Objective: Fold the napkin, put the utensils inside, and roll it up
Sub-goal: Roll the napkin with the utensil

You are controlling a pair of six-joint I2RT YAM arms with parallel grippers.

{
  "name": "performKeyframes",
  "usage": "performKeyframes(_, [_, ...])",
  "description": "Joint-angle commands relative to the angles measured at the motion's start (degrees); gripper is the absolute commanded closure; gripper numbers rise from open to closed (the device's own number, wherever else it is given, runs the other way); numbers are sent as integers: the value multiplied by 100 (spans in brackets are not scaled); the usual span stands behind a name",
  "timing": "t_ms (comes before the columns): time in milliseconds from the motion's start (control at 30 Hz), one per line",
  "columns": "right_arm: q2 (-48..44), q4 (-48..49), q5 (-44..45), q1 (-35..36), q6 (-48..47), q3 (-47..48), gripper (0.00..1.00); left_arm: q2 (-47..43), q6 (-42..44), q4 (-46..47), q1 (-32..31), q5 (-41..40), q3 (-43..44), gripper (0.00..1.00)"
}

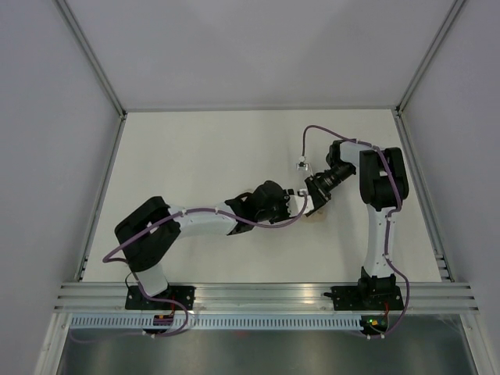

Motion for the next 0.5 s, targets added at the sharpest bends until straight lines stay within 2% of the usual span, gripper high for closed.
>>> performKeyframes(0, [366, -225, 301, -55, -558, 137, 62, 386, 716, 340, -128, -485, 37, 54])
performKeyframes(467, [630, -418, 371, -169, -619, 418, 62, 1037, 1367, 411, -251, -741, 213, 51])
